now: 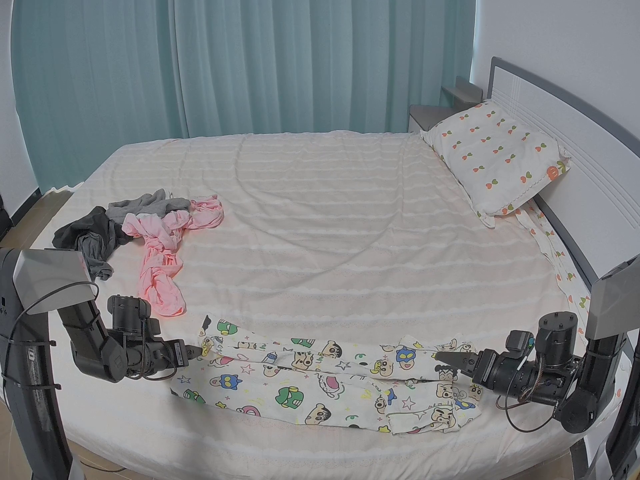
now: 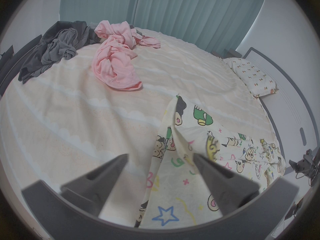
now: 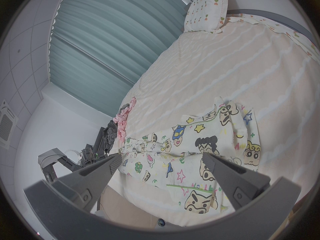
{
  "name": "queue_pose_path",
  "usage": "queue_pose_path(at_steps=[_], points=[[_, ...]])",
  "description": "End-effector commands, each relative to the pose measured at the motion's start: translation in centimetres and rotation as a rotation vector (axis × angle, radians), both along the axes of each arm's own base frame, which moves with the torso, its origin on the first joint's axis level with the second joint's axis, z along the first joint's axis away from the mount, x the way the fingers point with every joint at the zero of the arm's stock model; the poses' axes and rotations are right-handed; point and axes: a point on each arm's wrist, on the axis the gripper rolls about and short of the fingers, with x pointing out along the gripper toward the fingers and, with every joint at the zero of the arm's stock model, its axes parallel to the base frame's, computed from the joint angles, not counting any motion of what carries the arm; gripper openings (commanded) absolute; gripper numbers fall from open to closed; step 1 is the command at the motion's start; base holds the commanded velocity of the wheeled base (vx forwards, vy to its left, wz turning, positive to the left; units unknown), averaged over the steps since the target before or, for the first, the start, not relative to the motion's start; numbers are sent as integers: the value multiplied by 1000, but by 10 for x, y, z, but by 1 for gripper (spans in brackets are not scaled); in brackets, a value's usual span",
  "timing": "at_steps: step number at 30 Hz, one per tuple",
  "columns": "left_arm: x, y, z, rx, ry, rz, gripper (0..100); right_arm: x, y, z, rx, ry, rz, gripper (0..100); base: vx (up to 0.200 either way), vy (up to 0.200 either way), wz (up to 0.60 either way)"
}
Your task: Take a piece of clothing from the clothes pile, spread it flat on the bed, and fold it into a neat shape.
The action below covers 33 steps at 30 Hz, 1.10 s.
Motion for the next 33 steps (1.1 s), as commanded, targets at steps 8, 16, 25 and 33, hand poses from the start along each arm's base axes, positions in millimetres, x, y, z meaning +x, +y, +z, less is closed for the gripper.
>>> queue_pose_path(at_steps=[8, 16, 25, 33], points=[[-8, 14, 28, -31, 31, -14, 100, 0, 1, 0, 2, -7, 6, 100, 0, 0, 0], [1, 21, 52, -71, 66, -100, 100, 0, 2, -2, -4, 0, 7, 100, 0, 0, 0], [13, 11, 58, -72, 134, -126, 100, 0, 2, -2, -3, 0, 7, 100, 0, 0, 0], [23, -36, 16, 66, 231, -185, 100, 0, 2, -4, -8, 6, 7, 100, 0, 0, 0]])
